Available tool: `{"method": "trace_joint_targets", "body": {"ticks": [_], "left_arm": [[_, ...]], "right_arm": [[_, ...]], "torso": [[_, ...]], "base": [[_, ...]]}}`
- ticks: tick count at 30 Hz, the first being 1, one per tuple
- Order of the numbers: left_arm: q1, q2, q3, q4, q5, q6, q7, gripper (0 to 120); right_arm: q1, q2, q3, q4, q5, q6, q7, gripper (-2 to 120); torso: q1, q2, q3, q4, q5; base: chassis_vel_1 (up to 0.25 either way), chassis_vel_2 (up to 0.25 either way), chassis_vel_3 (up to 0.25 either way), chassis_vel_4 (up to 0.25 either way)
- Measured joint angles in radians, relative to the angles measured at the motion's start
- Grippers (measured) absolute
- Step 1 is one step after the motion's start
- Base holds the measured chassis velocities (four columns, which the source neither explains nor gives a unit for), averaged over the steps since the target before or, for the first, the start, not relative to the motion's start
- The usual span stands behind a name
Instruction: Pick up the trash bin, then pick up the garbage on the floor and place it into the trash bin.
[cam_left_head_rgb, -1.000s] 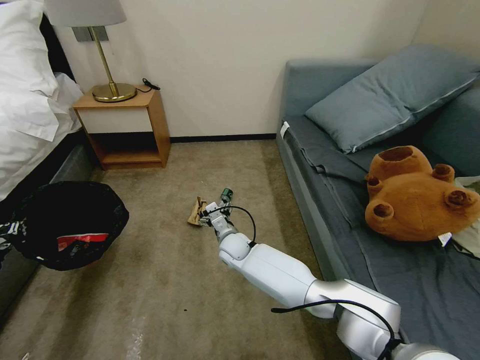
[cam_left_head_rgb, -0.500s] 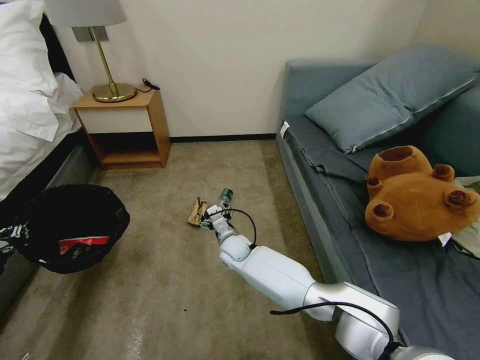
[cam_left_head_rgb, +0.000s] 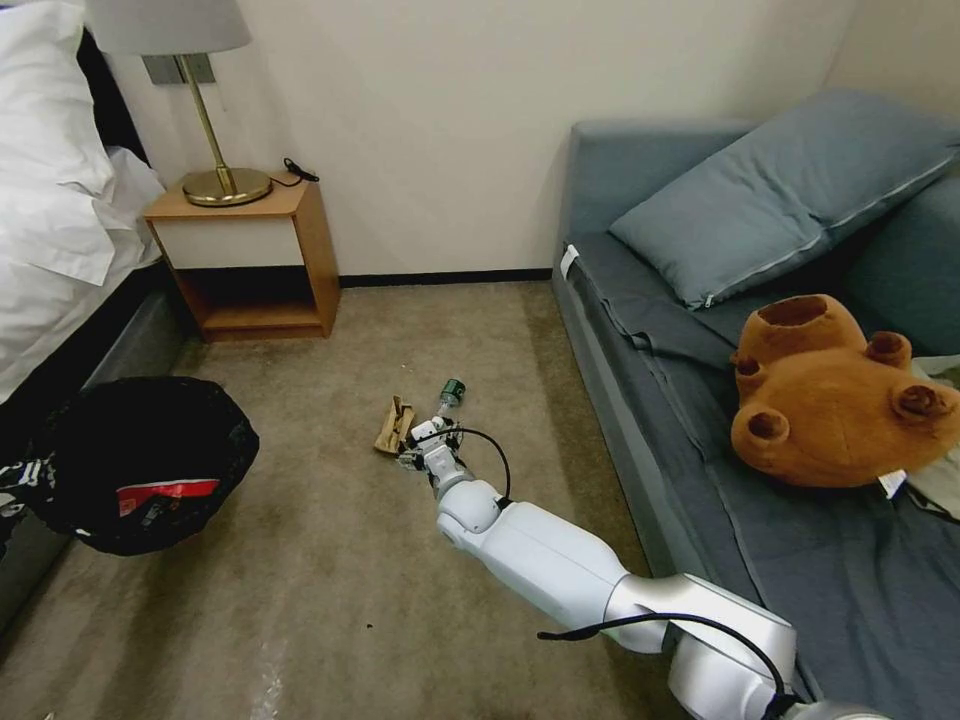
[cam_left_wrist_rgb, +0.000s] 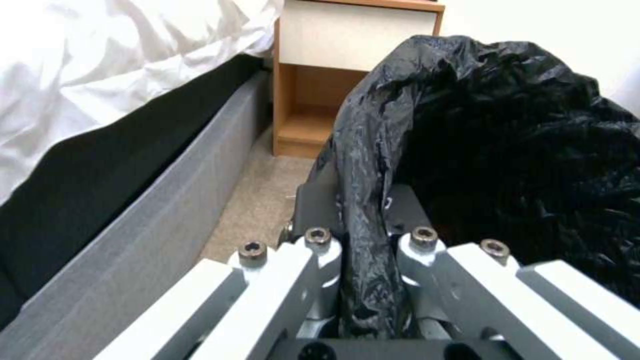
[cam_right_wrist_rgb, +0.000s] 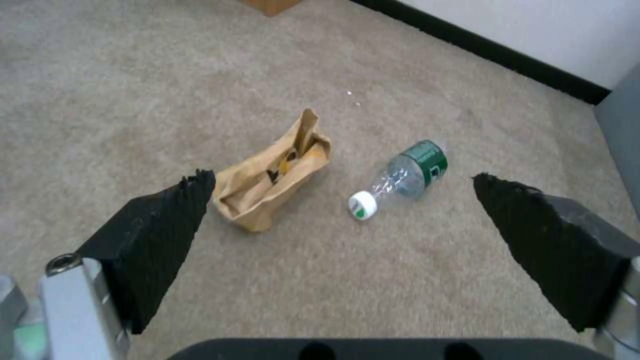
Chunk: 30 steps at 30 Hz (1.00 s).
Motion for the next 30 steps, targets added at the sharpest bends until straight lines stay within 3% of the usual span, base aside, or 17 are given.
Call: {"method": "trace_joint_targets", "body": {"ticks": [5, 6, 7, 8, 9, 10, 13, 20, 30], "left_arm": [[-0.003, -0.003, 0.003, 0.000, 0.002, -0.005, 0.020, 5], [-0.003, -0.003, 0.002, 0.000, 0.007, -0.013, 0.042, 5], [0.002, -0.011, -0.002, -0.038, 0.062, -0.060, 0.150, 5], [0.002, -0.011, -0.002, -0.038, 0.062, -0.060, 0.150, 5], [0.010, -0.019, 0.000, -0.109, 0.058, -0.037, 0.158, 5], [0.016, -0.023, 0.013, -0.175, 0.014, 0.021, 0.111, 5], [0.011, -0.030, 0.033, -0.204, -0.002, 0.063, 0.066, 5], [0.043, -0.076, 0.038, -0.173, 0.048, 0.055, 0.066, 4], [0.049, -0.085, 0.028, -0.182, 0.054, 0.051, 0.057, 4]], "right_arm": [[0.000, 0.003, 0.000, -0.001, 0.000, 0.002, -0.001, 100], [0.000, 0.003, 0.000, -0.001, 0.000, 0.002, -0.001, 100], [0.000, 0.003, -0.001, -0.002, 0.000, 0.004, -0.001, 100], [0.000, 0.003, -0.001, -0.002, 0.000, 0.004, -0.001, 100], [0.000, 0.005, -0.001, -0.003, 0.000, 0.005, -0.002, 100], [0.000, 0.006, -0.001, -0.004, -0.001, 0.006, -0.002, 100], [-0.002, 0.008, 0.002, -0.003, -0.003, 0.008, -0.002, 100], [-0.019, -0.002, 0.019, 0.005, -0.015, 0.013, -0.005, 100], [-0.018, -0.004, 0.021, 0.006, -0.020, 0.015, -0.008, 100]], "torso": [[0.000, 0.000, 0.000, 0.0000, 0.0000], [0.000, 0.000, 0.000, 0.0000, 0.0000], [0.000, 0.000, 0.000, 0.0005, -0.0006], [0.000, 0.000, 0.000, 0.0005, -0.0006], [0.000, 0.000, 0.000, 0.0003, -0.0001], [0.000, 0.000, 0.000, -0.0001, 0.0010], [0.000, 0.000, 0.000, -0.0009, 0.0001], [0.000, 0.000, 0.000, 0.0006, -0.0002], [0.000, 0.000, 0.000, -0.0002, -0.0001]], "base": [[-0.082, 0.104, 0.086, -0.098], [-0.089, 0.103, 0.073, -0.101], [-0.073, 0.094, 0.087, -0.098], [-0.073, 0.094, 0.087, -0.098], [-0.042, 0.094, 0.079, -0.068], [-0.062, 0.059, 0.079, -0.064], [-0.073, 0.042, 0.062, -0.063], [-0.080, 0.054, 0.063, -0.073], [-0.065, 0.082, 0.081, -0.077]]}}
